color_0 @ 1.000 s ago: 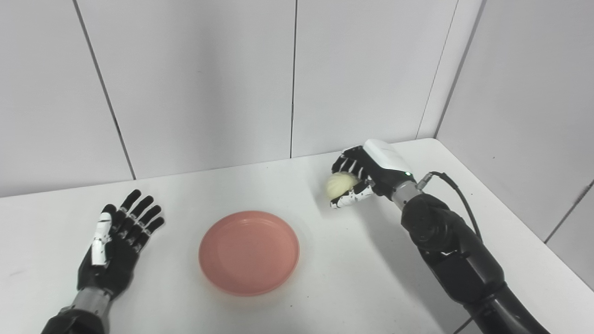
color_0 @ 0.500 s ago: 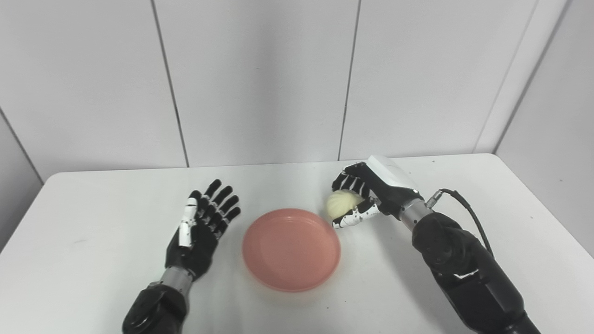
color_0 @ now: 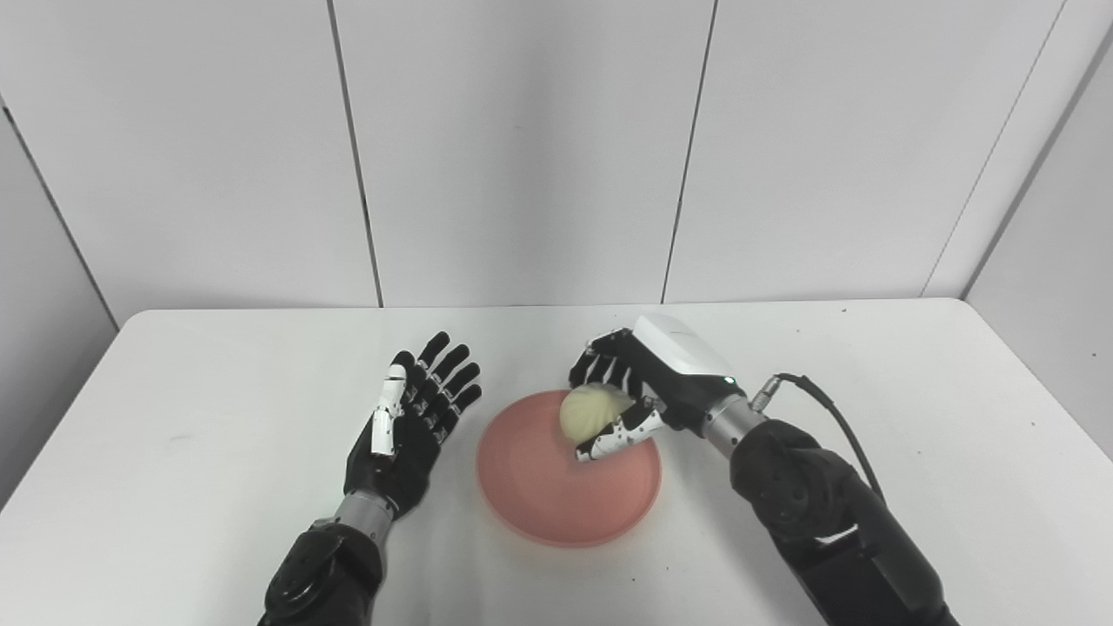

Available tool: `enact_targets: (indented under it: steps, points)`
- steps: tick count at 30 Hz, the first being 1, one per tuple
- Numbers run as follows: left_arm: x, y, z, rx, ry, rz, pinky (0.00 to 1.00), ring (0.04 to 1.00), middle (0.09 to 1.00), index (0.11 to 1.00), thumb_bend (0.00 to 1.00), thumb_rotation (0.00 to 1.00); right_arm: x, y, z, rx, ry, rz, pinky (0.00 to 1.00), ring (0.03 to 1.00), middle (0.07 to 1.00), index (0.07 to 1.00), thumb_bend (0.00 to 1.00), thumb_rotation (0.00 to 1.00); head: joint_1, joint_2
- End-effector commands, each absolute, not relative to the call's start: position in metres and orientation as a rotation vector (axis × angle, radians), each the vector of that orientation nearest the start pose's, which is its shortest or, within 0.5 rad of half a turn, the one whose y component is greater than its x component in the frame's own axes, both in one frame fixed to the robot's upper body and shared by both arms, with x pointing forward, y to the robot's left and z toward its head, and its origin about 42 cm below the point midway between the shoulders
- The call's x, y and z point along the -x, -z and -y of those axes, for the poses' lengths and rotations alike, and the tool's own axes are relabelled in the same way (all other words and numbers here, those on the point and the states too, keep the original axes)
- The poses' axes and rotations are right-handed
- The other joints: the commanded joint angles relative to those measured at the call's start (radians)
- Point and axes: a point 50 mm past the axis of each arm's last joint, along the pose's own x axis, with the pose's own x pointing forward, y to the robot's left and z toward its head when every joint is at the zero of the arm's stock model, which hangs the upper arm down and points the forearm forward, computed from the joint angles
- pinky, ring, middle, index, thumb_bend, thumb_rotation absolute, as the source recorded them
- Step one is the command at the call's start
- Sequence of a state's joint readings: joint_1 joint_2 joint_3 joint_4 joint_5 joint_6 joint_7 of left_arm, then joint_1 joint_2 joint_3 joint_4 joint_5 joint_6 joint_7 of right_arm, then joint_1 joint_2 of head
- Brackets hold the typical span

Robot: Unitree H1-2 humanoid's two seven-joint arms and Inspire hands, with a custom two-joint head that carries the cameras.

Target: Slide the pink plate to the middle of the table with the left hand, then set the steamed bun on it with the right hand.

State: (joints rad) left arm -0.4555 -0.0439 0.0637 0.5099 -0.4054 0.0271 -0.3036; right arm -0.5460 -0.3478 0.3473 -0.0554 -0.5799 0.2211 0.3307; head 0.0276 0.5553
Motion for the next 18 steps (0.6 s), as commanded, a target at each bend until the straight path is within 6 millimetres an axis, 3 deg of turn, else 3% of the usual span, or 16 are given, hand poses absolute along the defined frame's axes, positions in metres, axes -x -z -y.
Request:
enact_targets:
  steps: [1, 18]
  points:
    - [-0.38, -0.048, -0.15, 0.453, 0.295, -0.372, 0.92, 0.911, 0.925, 0.925, 0.45, 1.0, -0.414, -0.289, 0.165, 1.066, -0.427, 0.399, 0.36, 0.429, 0.493, 0.49, 0.5, 0.12, 0.002, 0.004]
    - [-0.379, -0.052, -0.148, 0.444, 0.299, -0.371, 0.91, 0.898, 0.911, 0.918, 0.45, 1.0, -0.417, -0.249, 0.144, 1.111, -0.502, 0.3, 0.33, 0.421, 0.498, 0.491, 0.5, 0.12, 0.012, 0.024]
